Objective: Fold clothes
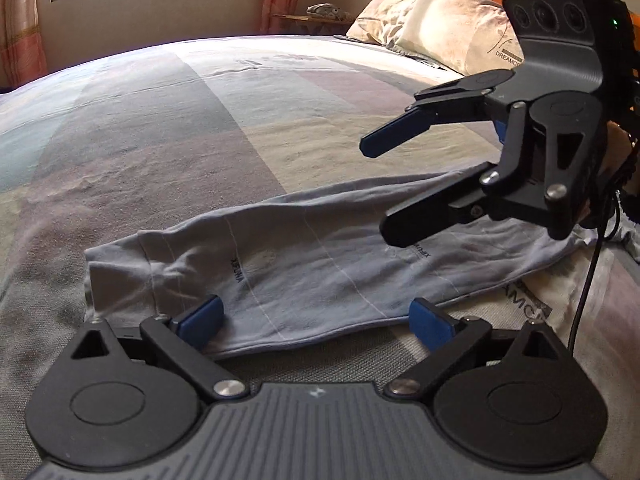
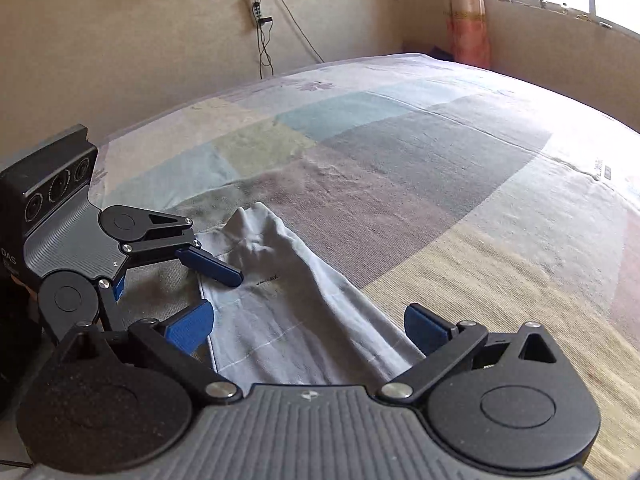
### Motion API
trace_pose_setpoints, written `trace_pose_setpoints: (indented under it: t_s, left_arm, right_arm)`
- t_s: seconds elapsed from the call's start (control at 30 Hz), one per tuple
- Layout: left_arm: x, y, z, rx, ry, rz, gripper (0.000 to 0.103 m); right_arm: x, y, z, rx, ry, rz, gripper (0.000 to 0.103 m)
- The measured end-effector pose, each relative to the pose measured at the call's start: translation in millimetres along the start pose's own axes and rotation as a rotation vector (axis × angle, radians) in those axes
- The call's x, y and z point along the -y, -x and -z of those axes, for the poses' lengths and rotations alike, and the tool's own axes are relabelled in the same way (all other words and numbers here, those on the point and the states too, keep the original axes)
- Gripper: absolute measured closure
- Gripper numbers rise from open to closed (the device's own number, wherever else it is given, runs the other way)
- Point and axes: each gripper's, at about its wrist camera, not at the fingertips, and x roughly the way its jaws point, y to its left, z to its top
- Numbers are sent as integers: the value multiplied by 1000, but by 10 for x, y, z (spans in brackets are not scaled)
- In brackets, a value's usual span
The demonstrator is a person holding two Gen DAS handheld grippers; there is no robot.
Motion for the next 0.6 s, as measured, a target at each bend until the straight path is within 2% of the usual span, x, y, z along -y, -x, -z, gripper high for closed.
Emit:
trace_pose_setpoints:
  t_s: [0.13,0.27,0.33,0.43,0.6]
  left_arm:
    - [-44,64,61,8,5,34,4]
    - [-56,94,81,10,10,45,4]
    - [-47,92,82,6,3,43,4]
    - [-48,72,62,0,-4,42,3]
    - [-77,107,76,2,6,61,3]
  right_arm:
    - [112,-271,-128,-10,-99,-89,0]
    - [250,-302,-139,-3,-258,-192,0]
    - [261,-316,-129,-14,-288,-231,0]
    - [224,-475,-138,-69,-279,-181,0]
    - [225,-702,-268,-43,-228,-88,0]
